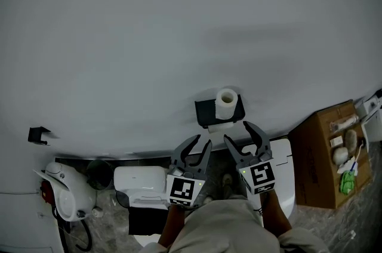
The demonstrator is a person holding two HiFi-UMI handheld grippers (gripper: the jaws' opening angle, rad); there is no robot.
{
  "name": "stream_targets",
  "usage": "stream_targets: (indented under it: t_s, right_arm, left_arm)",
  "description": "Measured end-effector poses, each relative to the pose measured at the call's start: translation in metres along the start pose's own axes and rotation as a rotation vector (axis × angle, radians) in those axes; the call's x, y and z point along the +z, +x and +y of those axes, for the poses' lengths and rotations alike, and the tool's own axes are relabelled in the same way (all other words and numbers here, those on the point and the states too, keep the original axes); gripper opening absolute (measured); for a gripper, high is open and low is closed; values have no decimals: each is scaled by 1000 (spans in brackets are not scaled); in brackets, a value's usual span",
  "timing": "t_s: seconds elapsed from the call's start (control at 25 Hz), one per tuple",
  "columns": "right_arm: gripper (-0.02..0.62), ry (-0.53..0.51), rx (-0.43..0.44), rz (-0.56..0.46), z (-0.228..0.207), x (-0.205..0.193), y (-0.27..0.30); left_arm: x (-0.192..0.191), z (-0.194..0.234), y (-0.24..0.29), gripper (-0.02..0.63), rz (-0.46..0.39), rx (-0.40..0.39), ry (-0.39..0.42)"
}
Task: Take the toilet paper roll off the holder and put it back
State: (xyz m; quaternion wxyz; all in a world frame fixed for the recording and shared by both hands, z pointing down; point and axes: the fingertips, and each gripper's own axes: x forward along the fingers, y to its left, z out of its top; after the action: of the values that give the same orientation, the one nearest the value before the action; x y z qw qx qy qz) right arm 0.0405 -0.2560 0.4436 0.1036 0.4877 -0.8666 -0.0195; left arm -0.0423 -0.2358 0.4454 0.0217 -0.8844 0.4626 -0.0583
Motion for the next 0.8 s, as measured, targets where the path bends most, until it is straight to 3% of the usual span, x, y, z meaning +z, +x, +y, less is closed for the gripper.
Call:
stream_targets:
  t_s: [0.8]
  right_arm:
    - [261,4,-137,21,53,2,-79]
  left_arm:
    - [3,-29,-70,121,-35,-96,-1]
